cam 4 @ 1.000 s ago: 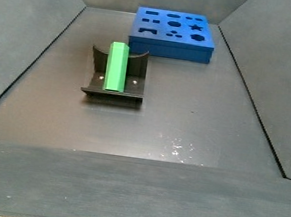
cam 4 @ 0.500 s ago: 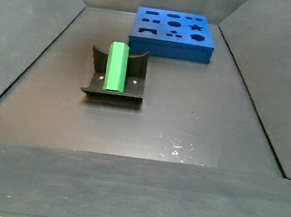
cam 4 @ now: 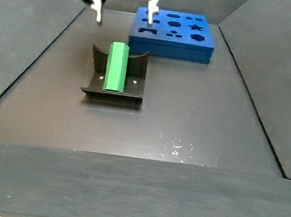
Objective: Pick up the hexagon object. Move up. Place the hexagon object on the fixture. Regrasp the hexagon object. Move to above the board. Insert the hexagon object.
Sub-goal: Regrasp the hexagon object.
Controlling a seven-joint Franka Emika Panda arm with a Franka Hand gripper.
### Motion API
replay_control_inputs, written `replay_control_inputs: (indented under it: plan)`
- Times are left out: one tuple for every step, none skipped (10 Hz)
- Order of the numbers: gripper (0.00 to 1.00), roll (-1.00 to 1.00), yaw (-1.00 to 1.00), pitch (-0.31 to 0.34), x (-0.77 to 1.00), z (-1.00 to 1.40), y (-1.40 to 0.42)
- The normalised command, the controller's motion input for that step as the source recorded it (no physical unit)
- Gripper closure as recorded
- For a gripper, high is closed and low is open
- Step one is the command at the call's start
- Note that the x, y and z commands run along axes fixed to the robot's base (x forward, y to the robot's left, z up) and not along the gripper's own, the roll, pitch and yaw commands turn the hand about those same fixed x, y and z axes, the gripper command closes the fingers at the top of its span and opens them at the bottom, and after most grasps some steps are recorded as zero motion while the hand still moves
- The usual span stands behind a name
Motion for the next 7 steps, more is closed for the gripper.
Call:
replay_control_inputs:
  plan:
    - [0.00, 0.07, -0.01, -0.086, 0.10, -1.00, 0.04]
    - [0.00, 0.07, -0.02, -0.070, 0.10, -1.00, 0.04]
    - [0.00, 0.07, -0.03, -0.048, 0.12, -1.00, 0.03]
    - [0.00, 0.07, -0.03, -0.027, 0.11, -0.87, 0.02]
    - [0.00, 0.07, -0.02, -0.003, 0.10, -0.68, 0.01]
    - [0.00, 0.07, -0.01, 0.005, 0.09, -0.55, 0.01]
    - [0.00, 0.06, 0.00, 0.004, 0.08, -0.43, 0.01]
